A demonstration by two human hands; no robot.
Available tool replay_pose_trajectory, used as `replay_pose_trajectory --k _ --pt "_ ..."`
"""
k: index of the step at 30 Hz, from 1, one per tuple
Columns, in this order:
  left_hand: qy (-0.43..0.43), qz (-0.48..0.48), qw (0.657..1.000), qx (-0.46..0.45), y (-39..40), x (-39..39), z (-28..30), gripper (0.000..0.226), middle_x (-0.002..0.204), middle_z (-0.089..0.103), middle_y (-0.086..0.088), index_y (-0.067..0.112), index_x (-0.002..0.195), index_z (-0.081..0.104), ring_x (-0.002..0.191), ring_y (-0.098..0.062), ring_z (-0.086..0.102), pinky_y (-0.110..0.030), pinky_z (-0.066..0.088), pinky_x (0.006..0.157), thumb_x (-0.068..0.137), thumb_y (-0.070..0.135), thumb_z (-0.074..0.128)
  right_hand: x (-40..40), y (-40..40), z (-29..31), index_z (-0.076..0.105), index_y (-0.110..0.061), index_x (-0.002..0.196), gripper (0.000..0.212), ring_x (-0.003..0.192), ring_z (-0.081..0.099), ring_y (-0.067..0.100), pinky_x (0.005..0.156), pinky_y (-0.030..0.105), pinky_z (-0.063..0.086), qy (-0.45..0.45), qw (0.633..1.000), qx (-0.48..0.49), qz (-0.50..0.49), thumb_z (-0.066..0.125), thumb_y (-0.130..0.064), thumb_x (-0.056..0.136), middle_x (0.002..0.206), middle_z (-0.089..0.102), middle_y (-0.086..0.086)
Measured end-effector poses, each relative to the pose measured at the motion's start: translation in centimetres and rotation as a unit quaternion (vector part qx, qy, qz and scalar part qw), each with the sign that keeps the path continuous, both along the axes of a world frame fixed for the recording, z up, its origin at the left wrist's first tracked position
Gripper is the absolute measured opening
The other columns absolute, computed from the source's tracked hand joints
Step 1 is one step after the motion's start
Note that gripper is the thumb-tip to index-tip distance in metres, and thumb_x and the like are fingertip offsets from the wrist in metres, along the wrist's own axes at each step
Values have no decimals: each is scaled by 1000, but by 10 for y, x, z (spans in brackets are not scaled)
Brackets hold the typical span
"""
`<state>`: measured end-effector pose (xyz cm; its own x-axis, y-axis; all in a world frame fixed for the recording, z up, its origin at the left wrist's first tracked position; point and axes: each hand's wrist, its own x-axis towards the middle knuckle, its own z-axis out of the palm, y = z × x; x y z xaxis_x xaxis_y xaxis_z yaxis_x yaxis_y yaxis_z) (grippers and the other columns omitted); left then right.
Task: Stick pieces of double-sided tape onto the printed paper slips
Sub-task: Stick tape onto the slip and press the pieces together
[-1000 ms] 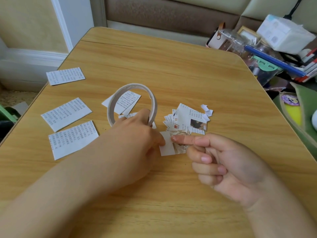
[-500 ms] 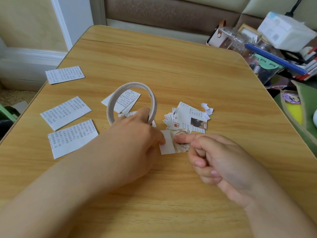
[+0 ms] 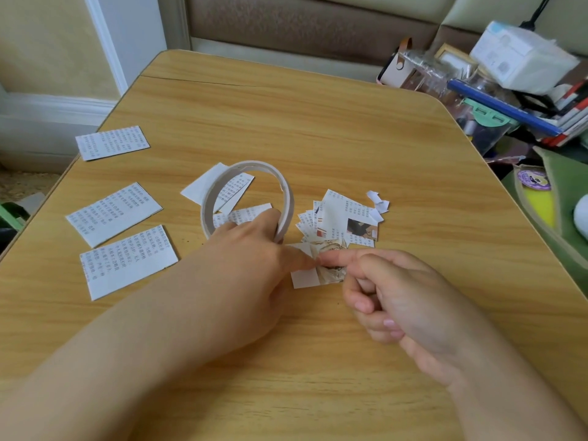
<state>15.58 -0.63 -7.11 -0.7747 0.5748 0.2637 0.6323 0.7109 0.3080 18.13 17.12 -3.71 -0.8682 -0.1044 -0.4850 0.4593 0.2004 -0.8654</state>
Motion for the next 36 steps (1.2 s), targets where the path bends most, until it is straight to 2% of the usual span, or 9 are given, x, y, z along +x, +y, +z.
replay_pose_trajectory --k 5,8,10,14,17,21,29,33,36 --pt "16 11 999 -26 2 -1 -1 50 70 46 -2 27 95 74 51 -21 51 -34 44 45 70 22 31 0 0 -1 64 -19 105 34 37 22 7 36 18 19 12 1000 16 12 36 -6 90 52 37 -1" --pt "40 23 996 -74 7 3 0 29 66 38 -1 24 88 73 46 -20 40 -29 33 49 62 15 63 1 1 -4 64 -25 104 35 36 28 5 39 17 24 40 996 68 37 36 -9 91 50 40 -7" --pt "56 29 994 -86 10 5 -1 35 67 29 1 23 84 74 49 -16 28 -29 26 51 52 9 73 1 1 -7 65 -29 103 35 36 31 4 41 18 27 57 991 112 45 37 -12 91 48 43 -10" --pt "74 26 993 -85 12 5 0 33 66 29 2 23 82 73 50 -15 25 -29 27 50 53 9 64 1 1 -8 67 -34 98 37 40 36 7 45 24 34 100 976 187 50 37 -14 90 43 49 -13" --pt "62 22 996 -58 8 4 0 35 65 33 5 29 84 74 51 -14 26 -29 29 49 59 12 55 1 2 -7 68 -38 97 39 38 38 3 41 16 34 138 961 236 50 37 -14 91 42 50 -22" --pt "36 25 998 -41 5 1 -1 46 63 37 5 33 87 73 44 -18 42 -30 36 46 71 23 31 2 4 -4 68 -41 99 42 33 35 5 36 13 27 156 947 273 57 37 -14 92 38 46 -21" --pt "18 34 998 -49 4 1 5 48 64 45 5 35 90 73 45 -18 50 -26 31 49 71 24 30 2 13 -3 65 -40 115 44 34 35 9 37 14 27 206 921 324 68 40 -14 90 34 39 -12" --pt "-9 65 995 -72 6 3 15 47 86 41 9 49 117 57 71 -14 47 -25 29 69 87 23 31 2 25 0 69 -37 110 47 38 33 9 39 13 25 284 891 341 95 46 -4 86 41 37 -11" --pt "-80 79 990 -80 5 1 16 44 90 32 14 57 127 42 79 -9 39 -23 25 70 92 30 35 4 24 -2 71 -38 106 41 52 47 10 47 17 34 327 857 371 146 46 -13 86 65 51 -17"
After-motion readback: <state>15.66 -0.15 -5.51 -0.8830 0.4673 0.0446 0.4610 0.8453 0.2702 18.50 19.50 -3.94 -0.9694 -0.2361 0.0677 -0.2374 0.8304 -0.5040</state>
